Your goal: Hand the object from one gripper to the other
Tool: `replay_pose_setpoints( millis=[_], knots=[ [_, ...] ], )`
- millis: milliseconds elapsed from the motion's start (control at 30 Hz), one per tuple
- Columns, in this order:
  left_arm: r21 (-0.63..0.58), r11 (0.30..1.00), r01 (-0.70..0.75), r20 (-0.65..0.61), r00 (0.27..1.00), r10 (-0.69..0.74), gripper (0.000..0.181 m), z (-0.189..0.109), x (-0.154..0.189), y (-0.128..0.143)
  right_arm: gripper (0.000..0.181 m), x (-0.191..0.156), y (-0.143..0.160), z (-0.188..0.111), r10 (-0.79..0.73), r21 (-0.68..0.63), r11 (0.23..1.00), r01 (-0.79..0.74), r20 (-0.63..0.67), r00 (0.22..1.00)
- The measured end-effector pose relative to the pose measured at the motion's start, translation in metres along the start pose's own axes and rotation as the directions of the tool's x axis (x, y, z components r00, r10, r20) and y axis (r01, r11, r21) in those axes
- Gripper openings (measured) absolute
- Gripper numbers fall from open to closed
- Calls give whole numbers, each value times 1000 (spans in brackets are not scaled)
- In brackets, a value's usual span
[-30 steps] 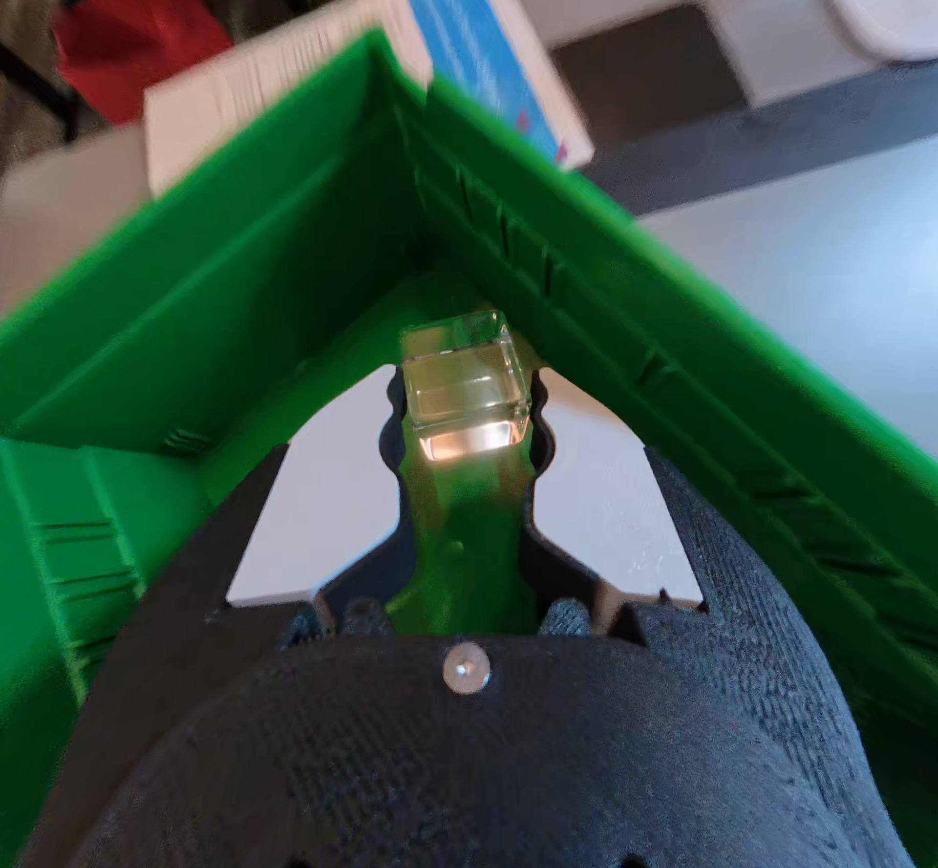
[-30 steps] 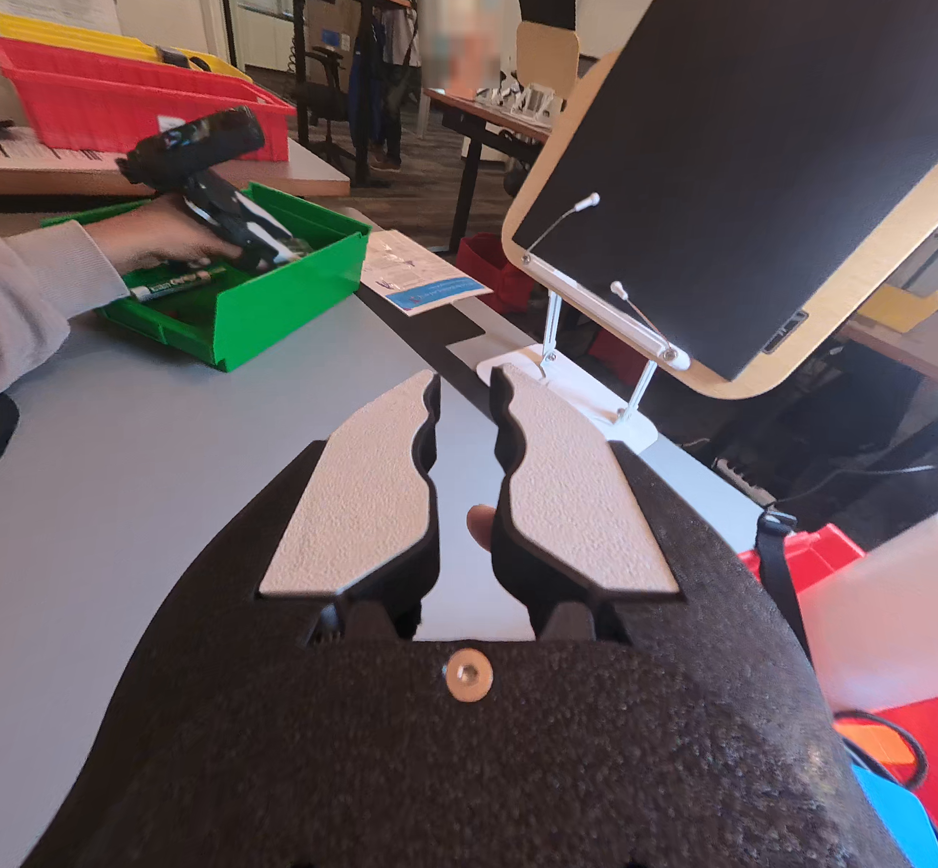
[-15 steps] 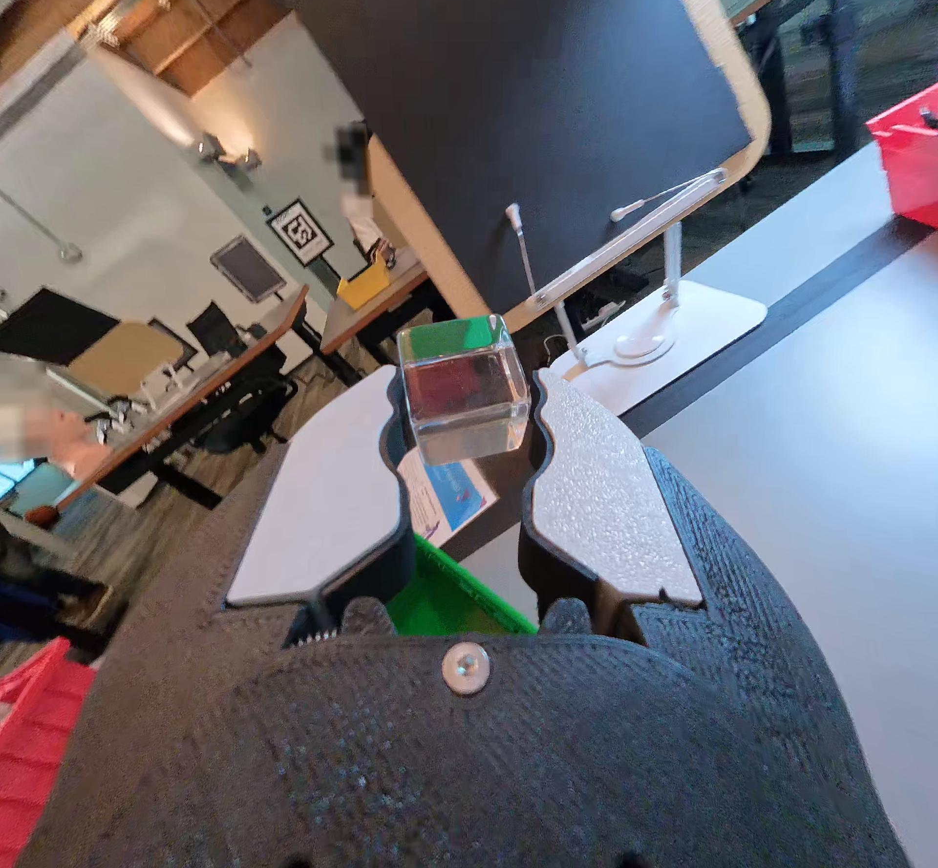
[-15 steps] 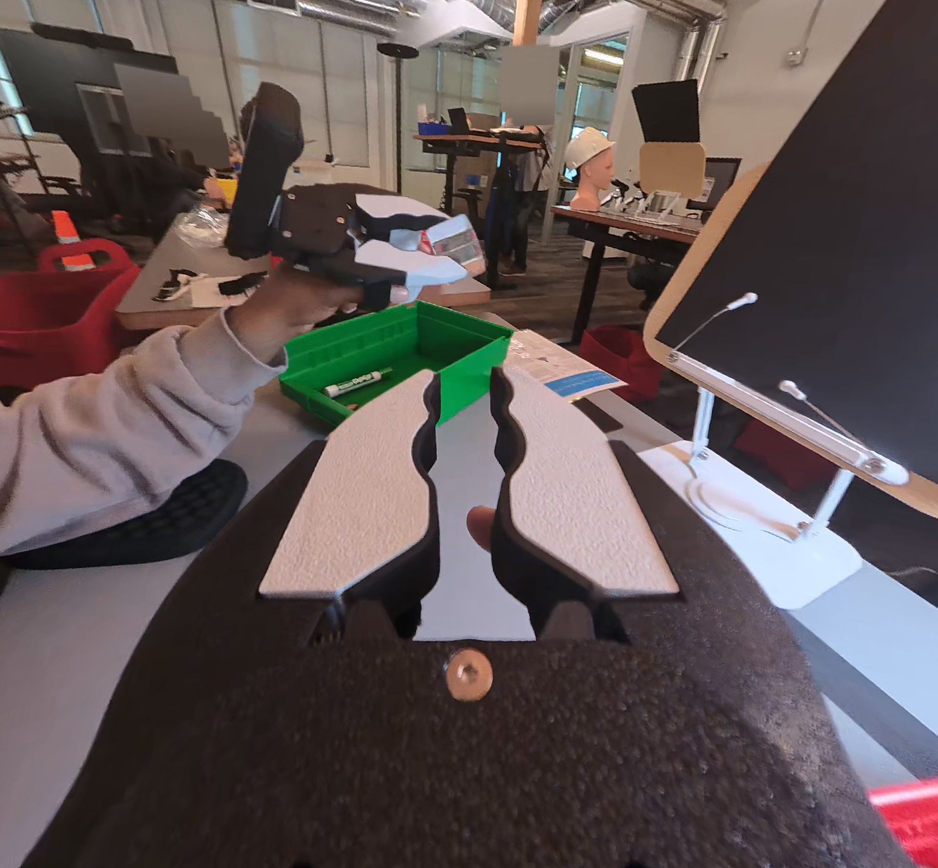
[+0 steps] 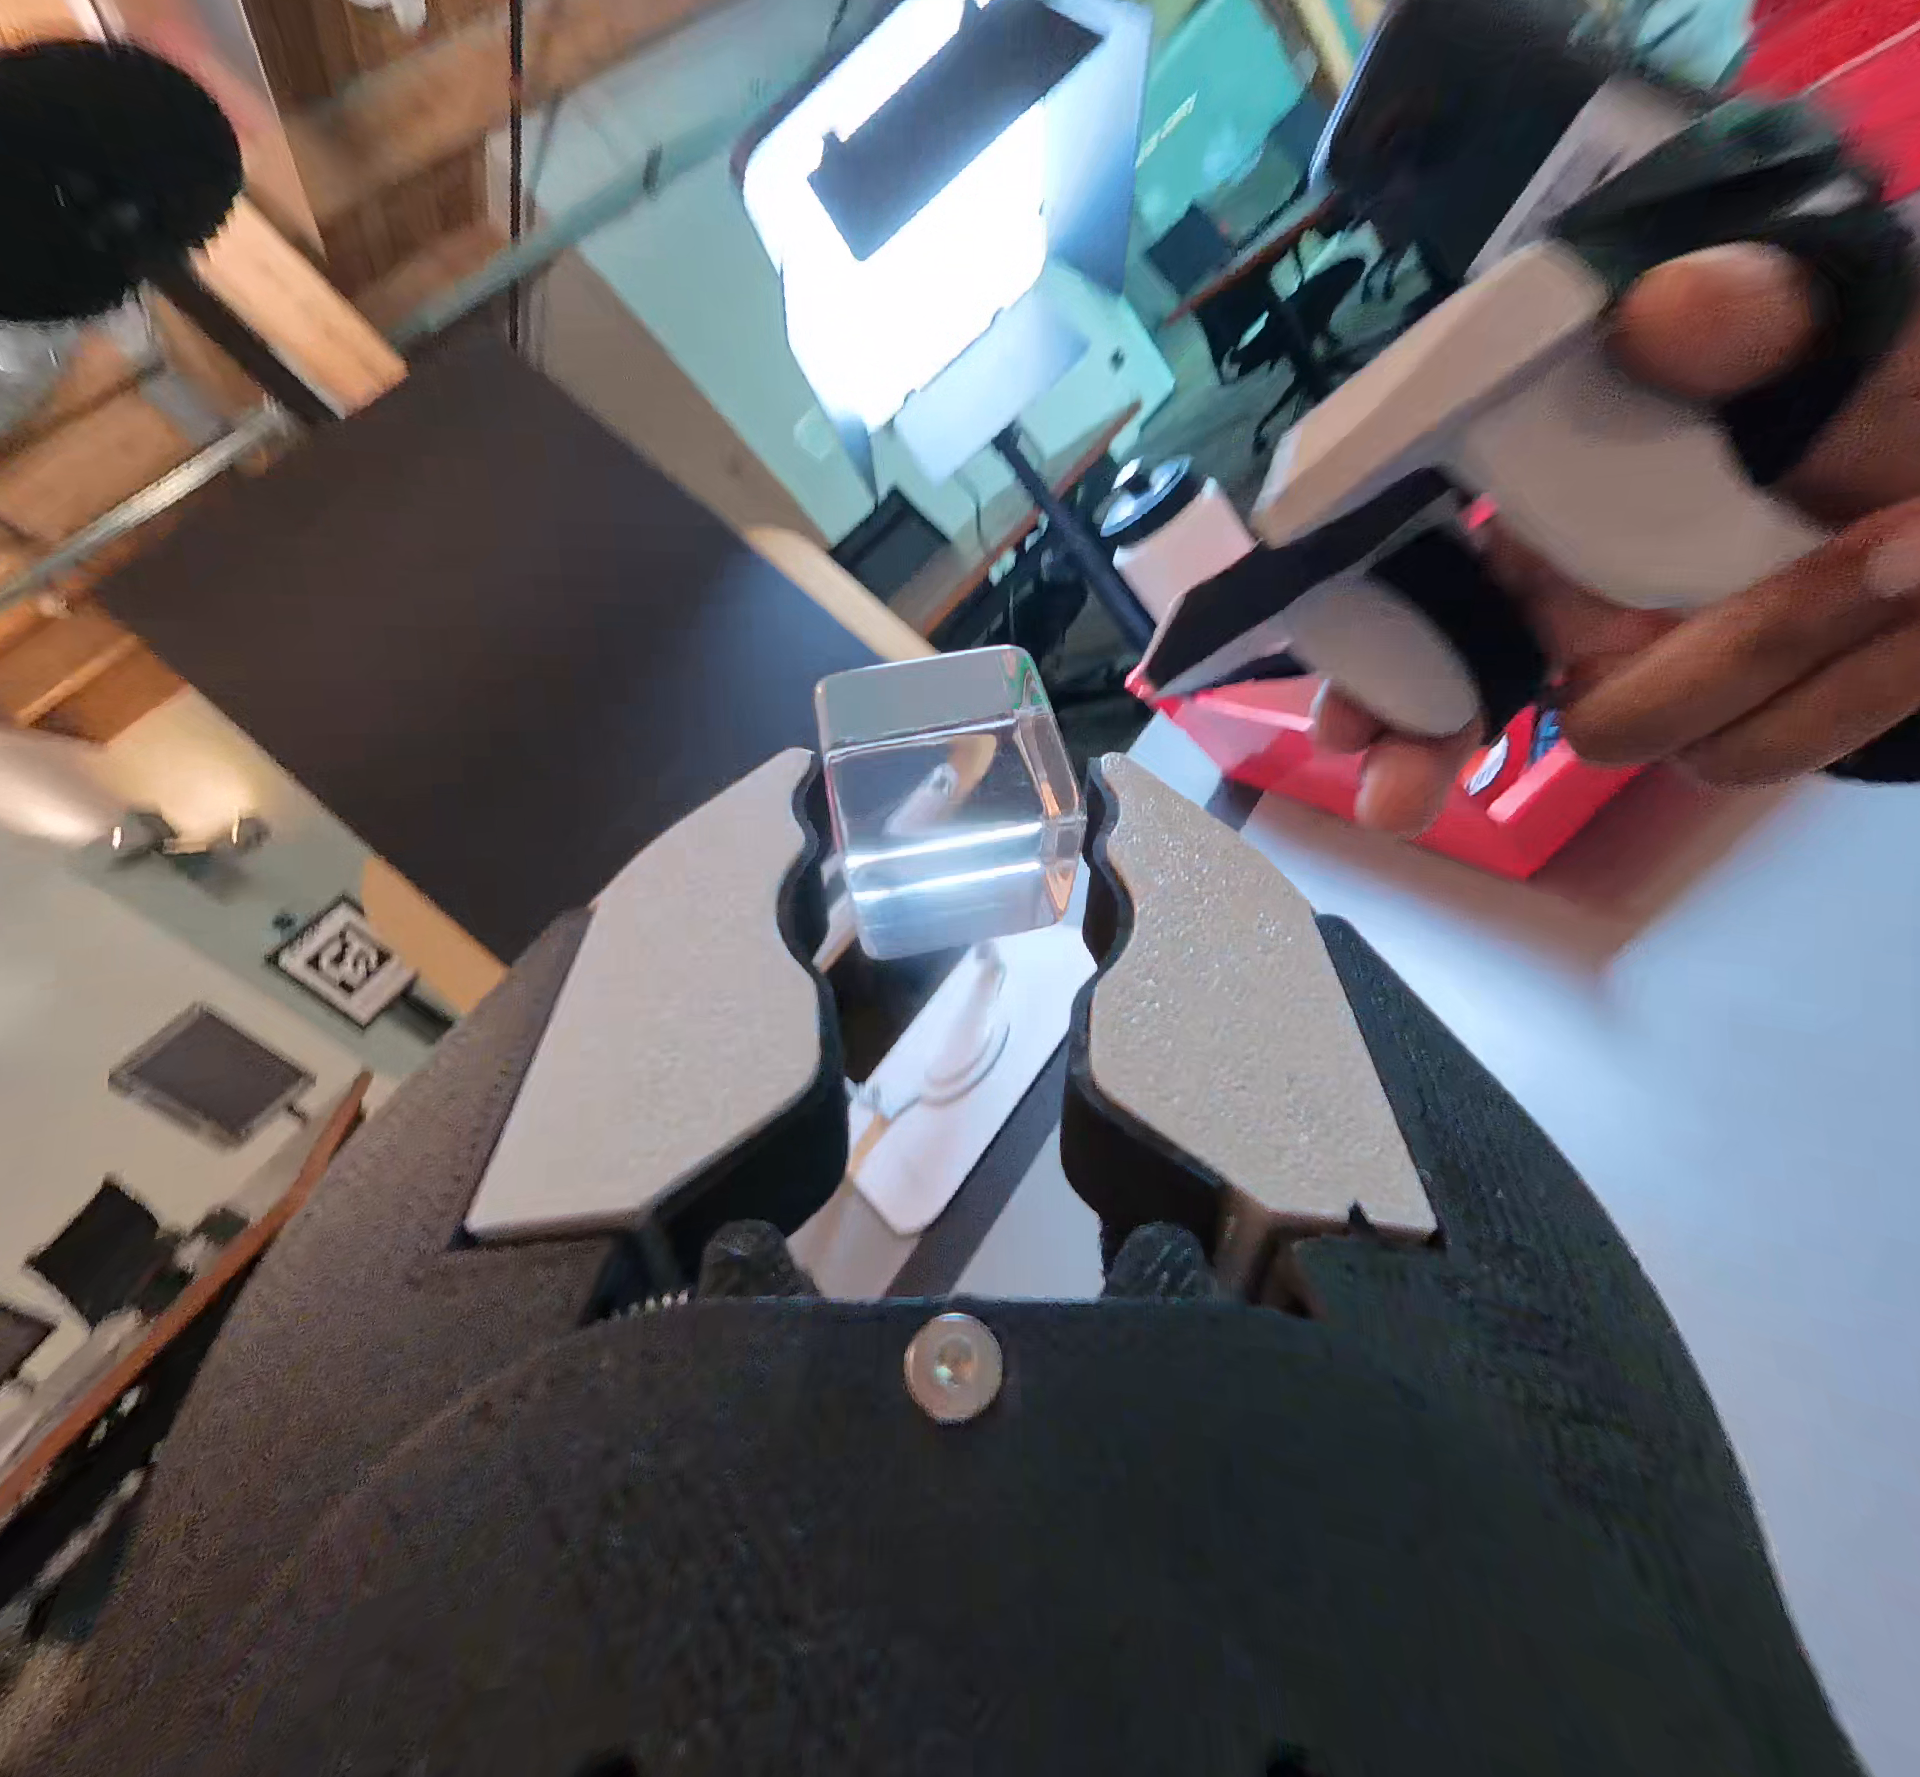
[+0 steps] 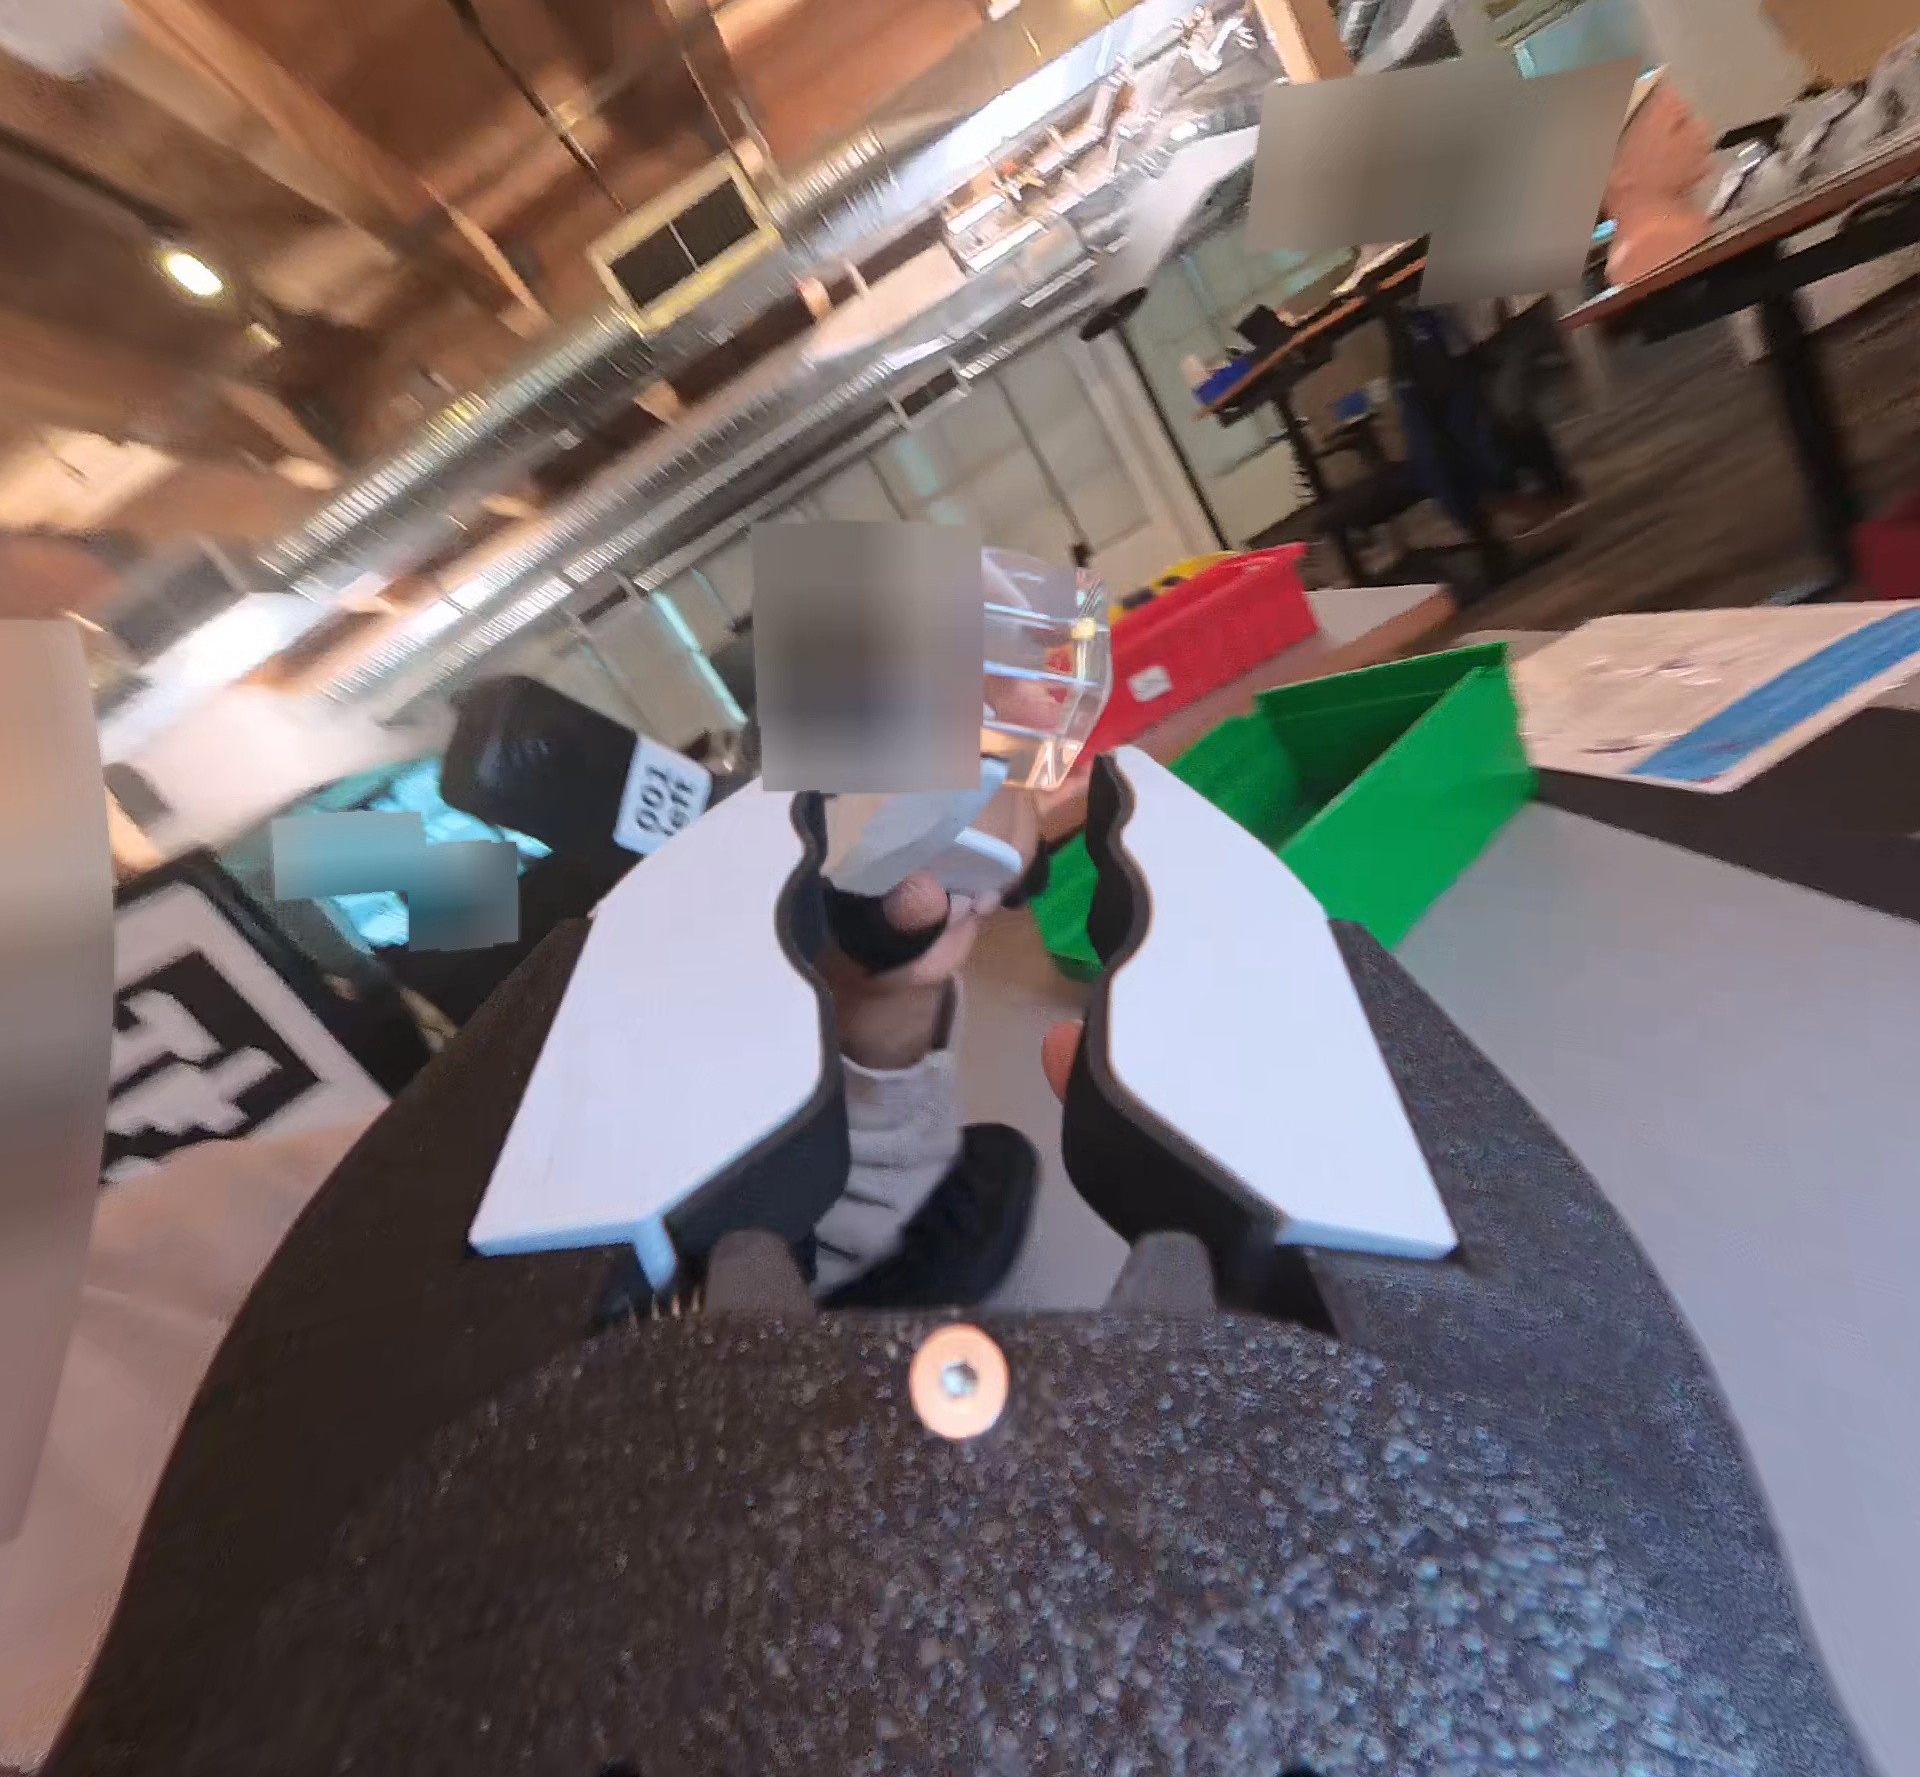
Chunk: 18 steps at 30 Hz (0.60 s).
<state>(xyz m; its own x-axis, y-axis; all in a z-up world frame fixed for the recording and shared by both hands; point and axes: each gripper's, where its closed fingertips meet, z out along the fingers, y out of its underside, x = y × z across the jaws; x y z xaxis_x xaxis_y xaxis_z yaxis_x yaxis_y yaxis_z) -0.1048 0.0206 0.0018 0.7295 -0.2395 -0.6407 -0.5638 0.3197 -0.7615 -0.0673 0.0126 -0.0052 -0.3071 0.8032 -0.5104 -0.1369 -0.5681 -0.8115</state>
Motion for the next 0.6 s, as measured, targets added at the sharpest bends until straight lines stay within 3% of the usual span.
replay_pose_setpoints(
  millis=[133,233,333,433,533,600],
  knots=[
    [172,985,-28,-30,999,34,47,-8,20,-31,55,-16,5,7,137,-8,990,-138,118,984],
    [229,972,-42,-44,998,53,47,-10,33,-41,58,-29,19,19,81,-62,995,-74,122,989],
    [229,970,-78,-40,995,89,46,-7,44,-40,51,-25,22,21,-130,-67,989,130,-6,991],
    [224,969,-104,-51,992,119,47,-7,48,-41,45,-24,19,16,-345,-118,934,337,-53,937],
    [228,973,44,-184,983,-1,52,-10,51,-46,45,-29,7,6,-564,-137,824,550,-93,821],
    [213,937,276,-342,919,-193,52,-15,49,-51,45,-27,-5,-3,-676,-158,737,658,-157,720]
  ],
)
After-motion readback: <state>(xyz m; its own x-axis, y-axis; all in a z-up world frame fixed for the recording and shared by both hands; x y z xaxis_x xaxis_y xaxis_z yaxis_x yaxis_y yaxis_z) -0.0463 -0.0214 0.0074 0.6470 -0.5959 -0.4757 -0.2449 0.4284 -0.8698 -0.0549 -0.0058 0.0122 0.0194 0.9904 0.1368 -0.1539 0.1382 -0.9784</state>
